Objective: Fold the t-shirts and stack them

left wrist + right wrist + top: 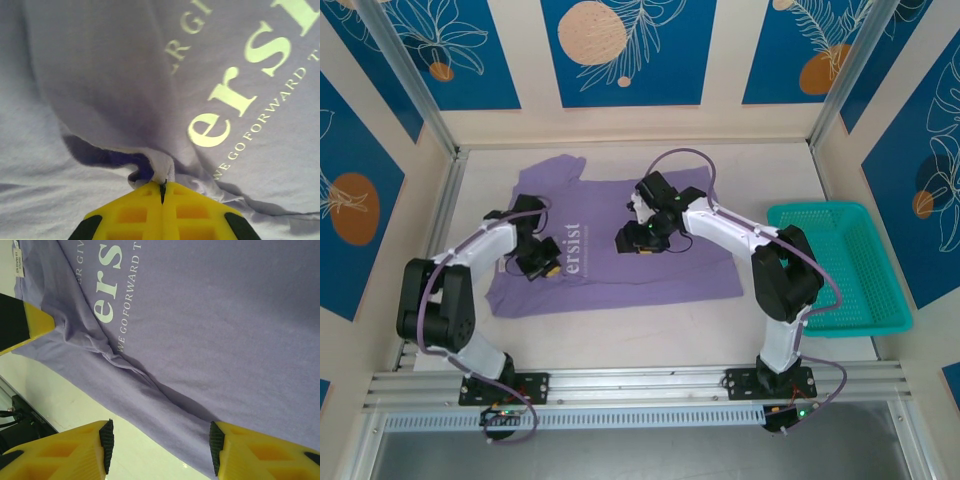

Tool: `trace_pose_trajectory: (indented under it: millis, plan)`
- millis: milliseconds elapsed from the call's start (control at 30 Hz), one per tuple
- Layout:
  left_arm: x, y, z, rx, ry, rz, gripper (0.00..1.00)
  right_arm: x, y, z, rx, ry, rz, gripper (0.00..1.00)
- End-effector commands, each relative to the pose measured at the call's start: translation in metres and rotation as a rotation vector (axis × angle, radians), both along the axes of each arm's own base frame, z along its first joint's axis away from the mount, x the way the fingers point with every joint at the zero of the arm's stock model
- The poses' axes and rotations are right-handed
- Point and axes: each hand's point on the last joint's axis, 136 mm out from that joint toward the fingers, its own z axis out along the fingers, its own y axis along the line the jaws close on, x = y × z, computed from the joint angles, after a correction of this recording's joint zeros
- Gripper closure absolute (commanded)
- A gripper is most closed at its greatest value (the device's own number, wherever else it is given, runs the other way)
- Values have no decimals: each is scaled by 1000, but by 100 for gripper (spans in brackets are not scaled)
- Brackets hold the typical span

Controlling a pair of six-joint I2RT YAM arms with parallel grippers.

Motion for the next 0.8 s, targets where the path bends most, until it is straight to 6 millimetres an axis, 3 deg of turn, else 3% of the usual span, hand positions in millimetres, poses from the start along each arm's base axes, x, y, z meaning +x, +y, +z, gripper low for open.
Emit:
trace_pose_trajectory:
  millis: [0, 767]
  plan:
    - [3, 1, 1, 121, 17, -136, 100, -9, -8, 7, 11, 21, 1, 44]
    - [53, -46, -8, 313, -37, -478, 100, -3, -23, 2, -10, 47, -39, 44]
